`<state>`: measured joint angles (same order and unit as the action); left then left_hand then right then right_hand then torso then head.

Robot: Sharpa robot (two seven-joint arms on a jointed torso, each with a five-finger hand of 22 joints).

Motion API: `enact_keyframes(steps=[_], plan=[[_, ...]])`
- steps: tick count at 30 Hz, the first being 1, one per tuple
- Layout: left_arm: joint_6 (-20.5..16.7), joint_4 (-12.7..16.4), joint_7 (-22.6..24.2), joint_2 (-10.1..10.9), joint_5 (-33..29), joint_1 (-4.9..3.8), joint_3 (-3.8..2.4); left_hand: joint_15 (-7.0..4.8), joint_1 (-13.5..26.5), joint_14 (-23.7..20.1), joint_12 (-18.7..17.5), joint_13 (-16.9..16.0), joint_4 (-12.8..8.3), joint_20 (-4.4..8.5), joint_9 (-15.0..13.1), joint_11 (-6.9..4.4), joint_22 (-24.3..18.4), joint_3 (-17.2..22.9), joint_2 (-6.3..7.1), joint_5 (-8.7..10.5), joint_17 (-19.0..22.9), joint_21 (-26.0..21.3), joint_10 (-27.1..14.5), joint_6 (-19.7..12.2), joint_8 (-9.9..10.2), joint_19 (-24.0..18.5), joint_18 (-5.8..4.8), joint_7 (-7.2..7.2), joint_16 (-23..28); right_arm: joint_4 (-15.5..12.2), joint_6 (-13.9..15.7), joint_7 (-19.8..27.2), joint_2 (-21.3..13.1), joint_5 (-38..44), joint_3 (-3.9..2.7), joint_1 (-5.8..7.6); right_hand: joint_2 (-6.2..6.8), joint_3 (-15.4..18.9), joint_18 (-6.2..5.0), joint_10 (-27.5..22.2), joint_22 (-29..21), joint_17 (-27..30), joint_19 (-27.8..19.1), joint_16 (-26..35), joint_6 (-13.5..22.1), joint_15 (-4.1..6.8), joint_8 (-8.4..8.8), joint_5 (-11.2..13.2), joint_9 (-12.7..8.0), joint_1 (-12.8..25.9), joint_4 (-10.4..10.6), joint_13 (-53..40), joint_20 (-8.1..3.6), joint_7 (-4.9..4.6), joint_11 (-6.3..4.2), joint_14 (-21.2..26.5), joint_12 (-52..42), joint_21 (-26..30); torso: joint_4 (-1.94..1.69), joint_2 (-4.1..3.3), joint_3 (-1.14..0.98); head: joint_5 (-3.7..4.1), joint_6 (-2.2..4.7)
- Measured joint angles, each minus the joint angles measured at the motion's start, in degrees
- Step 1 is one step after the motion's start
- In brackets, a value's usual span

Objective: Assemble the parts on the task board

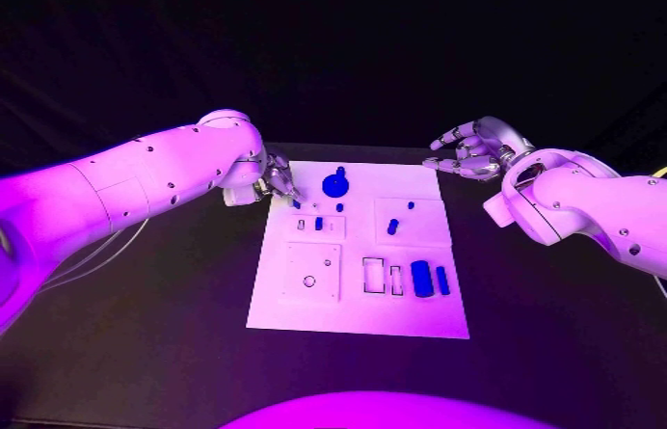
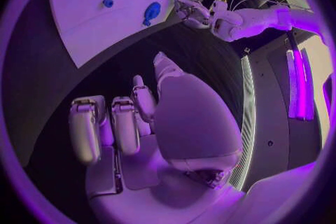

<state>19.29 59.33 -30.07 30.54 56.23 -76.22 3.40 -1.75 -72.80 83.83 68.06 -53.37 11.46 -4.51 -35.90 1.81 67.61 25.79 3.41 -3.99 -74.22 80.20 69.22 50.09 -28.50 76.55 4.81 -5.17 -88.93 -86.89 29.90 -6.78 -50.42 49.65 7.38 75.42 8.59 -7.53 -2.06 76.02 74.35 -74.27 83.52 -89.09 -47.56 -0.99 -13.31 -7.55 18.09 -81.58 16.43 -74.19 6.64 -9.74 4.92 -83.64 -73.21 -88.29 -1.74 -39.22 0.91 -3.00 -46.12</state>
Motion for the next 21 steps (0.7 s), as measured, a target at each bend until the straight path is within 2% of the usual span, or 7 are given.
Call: enact_keyframes(steps=[1,7,9,14,19,20,21], plan=[[-0.1,0.0,0.0,0.0,-0.2,0.00,0.00,0.00,-0.4,0.0,0.0,0.0,-1.6,0.00,0.0,0.00,0.0,2.0,0.25,0.00,0.0,0.0,0.0,-1.5,-0.6,0.0,0.00,-0.21,0.0,0.0,0.0,0.0,0.0,0.0,0.00,0.00,0.00,0.0,0.00,0.0,0.0,0.0,0.0,0.0,0.0,0.00,0.00,0.0,0.0,0.0,0.0,0.0,0.00,0.00,0.00,0.0,0.0,0.0,0.00,0.01,0.00,0.00,-0.01],[-0.8,0.3,0.1,0.6,-1.7,0.04,0.02,-0.01,-0.3,0.0,0.0,0.0,-2.6,0.00,0.0,-0.01,0.0,4.7,0.26,0.03,0.0,0.0,0.0,-2.0,-0.7,0.0,0.00,-0.58,0.0,0.0,-0.3,-0.1,0.0,0.0,0.00,0.00,0.00,0.0,0.00,0.0,0.0,0.0,0.0,0.0,0.0,0.00,0.00,0.0,0.0,0.0,0.0,0.0,0.00,0.00,0.00,0.0,0.0,0.0,0.00,0.02,0.01,0.00,-0.09],[-0.9,0.5,0.1,0.9,-2.3,0.04,0.01,-0.01,0.3,0.0,0.0,0.0,-2.8,0.00,0.0,0.00,0.1,6.5,0.85,0.03,0.0,0.0,0.0,-2.8,-2.4,0.0,0.00,-0.47,0.0,0.0,-0.4,-0.1,-0.1,0.0,0.00,0.00,0.00,0.0,0.00,0.0,0.0,0.0,0.0,0.0,0.0,0.00,0.00,0.0,0.0,0.0,0.0,0.0,0.00,0.00,0.00,0.0,0.0,0.0,0.00,0.03,0.00,0.01,-0.14],[-1.1,1.5,0.1,1.9,-3.9,0.04,-0.17,-0.01,1.5,0.0,0.0,0.0,-3.9,0.01,0.0,0.00,0.1,8.9,1.96,0.05,0.0,0.0,0.0,-2.8,-3.1,0.0,0.00,-0.48,0.0,0.0,-0.6,-0.1,-0.1,0.1,0.00,0.00,0.00,0.0,0.00,0.0,0.0,0.0,0.0,0.0,0.0,0.00,0.00,0.0,0.0,0.0,0.0,0.0,0.00,0.00,0.00,0.0,0.0,0.9,-0.04,0.08,-0.02,-0.04,-0.15],[-1.3,3.6,0.1,3.6,-5.6,0.02,-0.26,-0.49,2.2,-0.5,0.0,0.0,-3.9,0.01,0.0,-0.01,0.1,9.0,1.82,0.05,0.0,0.0,0.0,-2.8,-3.8,0.0,0.00,-0.48,0.0,0.0,-0.6,-0.2,-0.3,0.3,0.02,0.00,0.00,0.0,0.00,0.0,0.0,0.0,0.0,0.0,0.0,0.00,0.00,0.0,0.0,0.0,0.0,0.0,0.00,0.00,0.00,0.0,0.0,0.9,-0.10,0.13,-0.06,-0.15,-0.05],[-1.4,4.2,0.0,4.0,-5.9,0.01,-0.27,-0.49,3.0,-0.5,0.0,-0.1,-5.6,0.01,0.0,-0.01,0.1,11.0,2.58,0.05,0.0,0.0,0.0,-2.8,-3.8,0.0,0.00,-0.49,0.0,0.0,-0.7,-0.2,-0.3,0.3,0.02,0.00,0.00,0.0,0.00,0.0,0.0,0.0,0.0,0.0,0.0,0.00,0.00,0.0,0.0,0.0,0.0,0.0,0.00,0.00,0.00,0.0,0.0,0.9,-0.11,0.14,-0.08,-0.20,-0.03],[-1.4,4.5,0.0,4.2,-6.1,0.00,-0.28,-0.49,3.1,-0.5,0.0,-0.1,-5.1,0.01,0.0,-0.05,0.2,11.5,2.72,0.05,0.0,0.0,0.1,-2.8,-3.9,0.0,0.00,-0.49,0.0,0.0,-0.7,-0.2,-0.3,0.3,0.02,0.00,0.00,0.0,0.00,0.0,0.0,0.0,0.0,0.0,0.0,0.00,0.00,0.0,0.0,0.0,0.0,0.0,0.00,0.00,0.00,0.0,0.0,0.9,-0.12,0.14,-0.08,-0.21,-0.02]])
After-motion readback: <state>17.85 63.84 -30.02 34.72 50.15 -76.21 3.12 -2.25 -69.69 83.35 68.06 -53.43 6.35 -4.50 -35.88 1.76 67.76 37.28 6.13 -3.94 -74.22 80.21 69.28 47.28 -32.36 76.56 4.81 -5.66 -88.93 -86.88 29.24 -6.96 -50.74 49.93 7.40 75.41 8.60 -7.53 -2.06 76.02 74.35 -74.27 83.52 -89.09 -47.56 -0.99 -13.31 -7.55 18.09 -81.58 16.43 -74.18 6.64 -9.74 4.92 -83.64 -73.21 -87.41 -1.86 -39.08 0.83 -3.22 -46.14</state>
